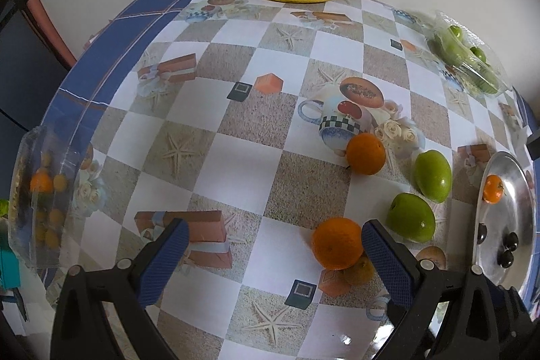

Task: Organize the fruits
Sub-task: 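Lower the left tool onto a tangerine while the right tool approaches a small brown fruit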

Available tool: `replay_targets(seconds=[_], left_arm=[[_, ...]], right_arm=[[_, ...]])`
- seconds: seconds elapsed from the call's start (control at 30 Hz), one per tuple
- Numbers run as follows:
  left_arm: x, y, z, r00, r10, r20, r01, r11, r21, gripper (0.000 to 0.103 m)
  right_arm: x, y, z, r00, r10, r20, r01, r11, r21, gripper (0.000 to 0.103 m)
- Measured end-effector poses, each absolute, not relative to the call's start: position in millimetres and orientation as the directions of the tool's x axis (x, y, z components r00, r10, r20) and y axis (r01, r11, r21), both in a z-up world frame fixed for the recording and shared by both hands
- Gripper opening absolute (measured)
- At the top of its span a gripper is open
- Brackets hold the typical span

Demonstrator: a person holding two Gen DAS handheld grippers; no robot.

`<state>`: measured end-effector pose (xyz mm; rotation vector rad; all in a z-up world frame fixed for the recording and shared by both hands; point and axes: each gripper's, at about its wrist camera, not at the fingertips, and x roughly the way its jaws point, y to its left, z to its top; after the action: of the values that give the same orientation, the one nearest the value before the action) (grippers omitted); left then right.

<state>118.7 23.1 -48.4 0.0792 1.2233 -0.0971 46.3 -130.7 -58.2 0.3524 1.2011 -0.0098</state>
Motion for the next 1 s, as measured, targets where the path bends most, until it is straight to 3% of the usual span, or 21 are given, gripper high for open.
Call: replay_targets(seconds=[0.2,0.33,0.4,0.53,0.87,1.0], left_arm=[[121,29,-54,0.3,-0.054,-0.952,0.09,0.996,-0.028,0.103],[121,32,-56,0.278,-0.108,-0.955,0.079,0.993,-0.089,0.103],[121,32,-56,0.272,-0.127,-0.954,0.083,0.991,-0.108,0.102],[121,26,-55,0.268,-0.166,-0.949,0.109,0.984,-0.141,0.097],[120,19,-66,0.211,-0.231,-0.95,0.127,0.97,-0.207,0.075],[120,20,-67,0.205,-0.253,-0.945,0.118,0.965,-0.233,0.07]], right_arm=[[49,-119,-59,0.366,0.192,-0.91,0.16,0.951,0.265,0.102],[51,-112,-57,0.369,0.21,-0.905,0.136,0.951,0.277,0.074],[53,-108,-60,0.359,0.219,-0.907,0.125,0.952,0.28,0.071],[57,-100,-65,0.34,0.232,-0.912,0.101,0.955,0.28,0.053],[66,-93,-74,0.31,0.261,-0.914,0.082,0.95,0.3,0.03],[68,-93,-75,0.307,0.273,-0.912,0.086,0.946,0.312,0.026]])
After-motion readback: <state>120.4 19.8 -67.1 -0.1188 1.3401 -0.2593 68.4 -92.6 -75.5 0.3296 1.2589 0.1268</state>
